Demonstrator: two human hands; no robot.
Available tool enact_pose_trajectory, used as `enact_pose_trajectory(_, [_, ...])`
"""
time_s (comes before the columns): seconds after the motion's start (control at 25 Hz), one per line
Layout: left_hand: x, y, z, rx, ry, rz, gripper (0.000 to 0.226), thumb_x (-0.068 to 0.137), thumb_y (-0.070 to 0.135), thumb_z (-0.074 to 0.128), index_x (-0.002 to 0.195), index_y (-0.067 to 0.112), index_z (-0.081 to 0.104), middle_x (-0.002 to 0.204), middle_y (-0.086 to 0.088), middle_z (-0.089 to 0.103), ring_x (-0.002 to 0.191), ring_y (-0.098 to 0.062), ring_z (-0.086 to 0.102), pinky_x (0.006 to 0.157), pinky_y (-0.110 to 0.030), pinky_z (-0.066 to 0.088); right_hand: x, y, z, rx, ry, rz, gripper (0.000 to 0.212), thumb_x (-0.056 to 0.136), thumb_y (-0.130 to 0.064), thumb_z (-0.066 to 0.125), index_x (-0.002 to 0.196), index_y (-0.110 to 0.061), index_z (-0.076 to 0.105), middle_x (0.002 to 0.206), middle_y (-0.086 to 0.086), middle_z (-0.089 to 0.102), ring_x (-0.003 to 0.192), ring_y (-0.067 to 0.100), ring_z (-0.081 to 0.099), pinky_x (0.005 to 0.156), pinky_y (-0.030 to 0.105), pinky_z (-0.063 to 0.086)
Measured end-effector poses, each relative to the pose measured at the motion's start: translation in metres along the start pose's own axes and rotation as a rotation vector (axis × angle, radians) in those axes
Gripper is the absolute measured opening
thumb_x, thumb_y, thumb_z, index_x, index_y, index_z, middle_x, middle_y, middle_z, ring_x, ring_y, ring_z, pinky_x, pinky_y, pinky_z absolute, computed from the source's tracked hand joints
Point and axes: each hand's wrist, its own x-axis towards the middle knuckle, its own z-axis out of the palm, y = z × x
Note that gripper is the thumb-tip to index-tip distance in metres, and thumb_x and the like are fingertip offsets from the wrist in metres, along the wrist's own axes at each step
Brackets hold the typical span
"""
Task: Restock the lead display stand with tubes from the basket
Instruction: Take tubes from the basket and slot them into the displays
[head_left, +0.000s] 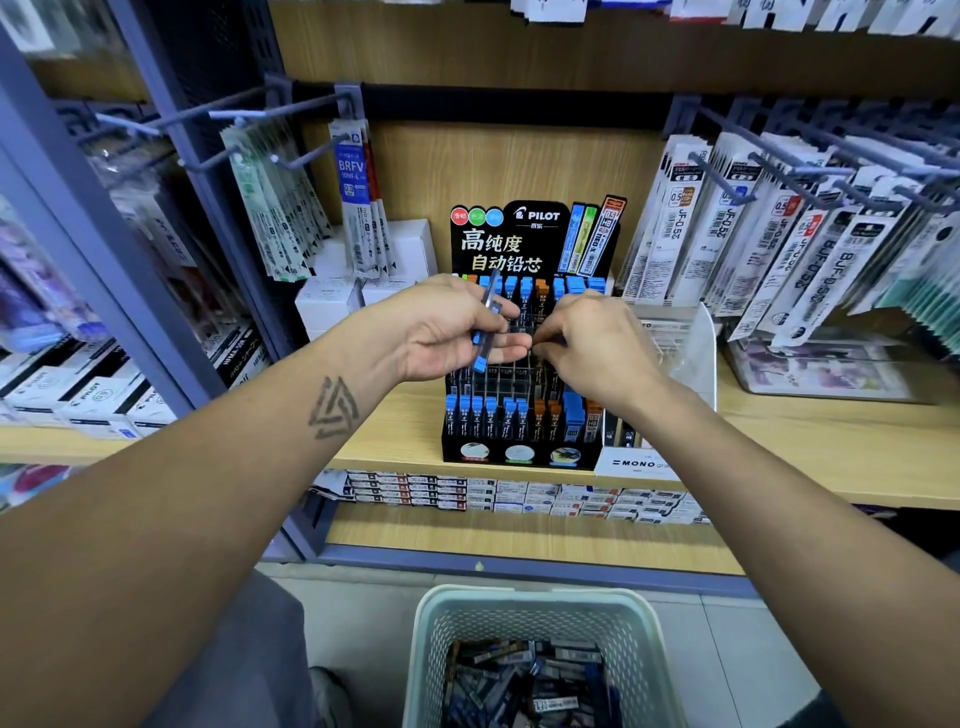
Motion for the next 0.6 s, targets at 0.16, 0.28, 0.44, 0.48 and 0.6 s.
enact_pose_trajectory(0.16, [0.001, -0.004, -0.002, 0.003, -0.059, -0.035, 0.032, 0.097, -0.011, 0.051, 0.126, -0.004, 0.059, 0.084, -0.018, 0.069, 0.082, -0.03, 0.074, 0.074, -0.049, 0.063, 0.001, 0.003, 0.0, -0.072, -0.008, -0.013, 0.014, 0.091, -0.025, 0.066, 0.1, -0.024, 0.077, 0.098, 0.0, 0.067, 0.101, 0.025, 0.056, 0.09, 0.043, 0.047])
enact_pose_trajectory(0.28, [0.002, -0.008, -0.003, 0.073, -0.12, -0.051, 0.031, 0.097, -0.003, 0.056, 0.125, 0.008, 0.062, 0.097, -0.012, 0.075, 0.087, -0.027, 0.075, 0.072, -0.047, 0.062, 0.005, 0.003, -0.01, 0.173, 0.042, 0.094, 0.016, 0.091, -0.017, 0.067, 0.102, -0.022, 0.077, 0.096, -0.002, 0.071, 0.095, 0.019, 0.063, 0.086, 0.036, 0.052])
enact_pose_trajectory(0.44, [0.004, -0.013, 0.001, 0.127, -0.17, -0.013, 0.03, 0.097, -0.002, 0.057, 0.124, 0.008, 0.064, 0.108, -0.016, 0.074, 0.089, -0.028, 0.074, 0.073, -0.038, 0.061, -0.001, -0.003, -0.022, 0.941, -0.078, 0.354, 0.019, 0.086, -0.002, 0.073, 0.104, -0.005, 0.074, 0.09, 0.012, 0.075, 0.079, 0.017, 0.069, 0.071, 0.025, 0.056])
enact_pose_trajectory(0.48, [0.004, -0.013, 0.003, 0.116, -0.188, -0.016, 0.03, 0.097, -0.003, 0.055, 0.125, 0.006, 0.062, 0.108, -0.019, 0.073, 0.089, -0.028, 0.074, 0.074, -0.037, 0.061, -0.004, -0.003, -0.023, 0.968, -0.093, 0.362, 0.017, 0.084, 0.0, 0.075, 0.101, -0.002, 0.074, 0.089, 0.015, 0.075, 0.076, 0.018, 0.069, 0.071, 0.027, 0.058])
enact_pose_trajectory(0.6, [0.004, -0.014, 0.007, 0.096, -0.198, -0.052, 0.027, 0.101, -0.001, 0.05, 0.126, 0.002, 0.06, 0.106, -0.024, 0.072, 0.088, -0.029, 0.075, 0.074, -0.038, 0.063, -0.008, 0.007, -0.029, 1.074, -0.041, 0.445, 0.014, 0.08, 0.007, 0.076, 0.093, 0.0, 0.074, 0.083, 0.015, 0.074, 0.075, 0.021, 0.07, 0.077, 0.034, 0.059])
